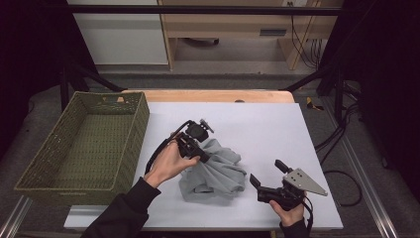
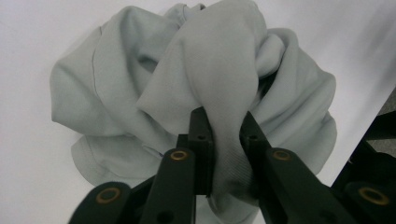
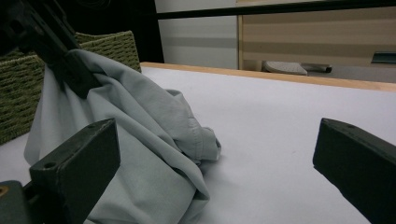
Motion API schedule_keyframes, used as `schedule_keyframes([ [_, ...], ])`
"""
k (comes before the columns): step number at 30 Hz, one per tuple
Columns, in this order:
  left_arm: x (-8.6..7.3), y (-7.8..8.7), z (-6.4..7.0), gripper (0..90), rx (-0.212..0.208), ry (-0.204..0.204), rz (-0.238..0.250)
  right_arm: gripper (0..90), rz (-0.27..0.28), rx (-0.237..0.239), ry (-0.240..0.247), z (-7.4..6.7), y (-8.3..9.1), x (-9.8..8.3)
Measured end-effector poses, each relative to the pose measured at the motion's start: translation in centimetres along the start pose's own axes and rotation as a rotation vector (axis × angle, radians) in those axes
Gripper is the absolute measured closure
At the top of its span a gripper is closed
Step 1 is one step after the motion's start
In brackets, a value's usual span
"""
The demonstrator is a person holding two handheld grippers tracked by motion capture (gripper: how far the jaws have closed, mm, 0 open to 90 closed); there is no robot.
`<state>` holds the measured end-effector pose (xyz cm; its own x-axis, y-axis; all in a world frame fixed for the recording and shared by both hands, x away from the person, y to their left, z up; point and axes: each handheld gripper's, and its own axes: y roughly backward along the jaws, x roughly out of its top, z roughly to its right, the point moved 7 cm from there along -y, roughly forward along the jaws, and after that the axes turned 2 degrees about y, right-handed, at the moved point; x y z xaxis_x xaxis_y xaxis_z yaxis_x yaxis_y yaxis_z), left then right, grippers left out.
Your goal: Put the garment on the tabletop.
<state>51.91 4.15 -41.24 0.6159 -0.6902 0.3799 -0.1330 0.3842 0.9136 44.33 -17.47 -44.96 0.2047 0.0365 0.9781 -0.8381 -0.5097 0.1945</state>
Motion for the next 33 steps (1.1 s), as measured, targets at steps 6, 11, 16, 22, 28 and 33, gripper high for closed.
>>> schedule_keyframes([
  [6,0.0,0.1,0.1,55.6,0.005,-0.019,0.011,0.9,-0.004,-0.005,0.005,0.0,-0.1,-0.1],
  [11,0.9,1.1,0.2,27.3,-0.003,-0.038,0.102,0.9,-0.006,-0.008,-0.001,0.0,0.0,-0.1],
  [16,1.9,2.8,0.7,15.1,-0.008,-0.044,0.226,0.9,-0.001,0.000,-0.004,0.0,0.0,0.0],
  [22,1.8,4.0,0.2,6.1,0.064,-0.028,0.354,0.8,0.002,-0.001,-0.006,0.0,0.0,0.1],
  [28,0.9,4.7,-0.2,6.6,0.059,-0.008,0.465,0.8,0.004,-0.003,-0.006,0.0,0.0,0.1],
  [33,-0.3,5.3,-0.9,5.7,0.045,0.011,0.565,0.8,-0.001,-0.004,-0.008,0.1,0.0,0.0],
])
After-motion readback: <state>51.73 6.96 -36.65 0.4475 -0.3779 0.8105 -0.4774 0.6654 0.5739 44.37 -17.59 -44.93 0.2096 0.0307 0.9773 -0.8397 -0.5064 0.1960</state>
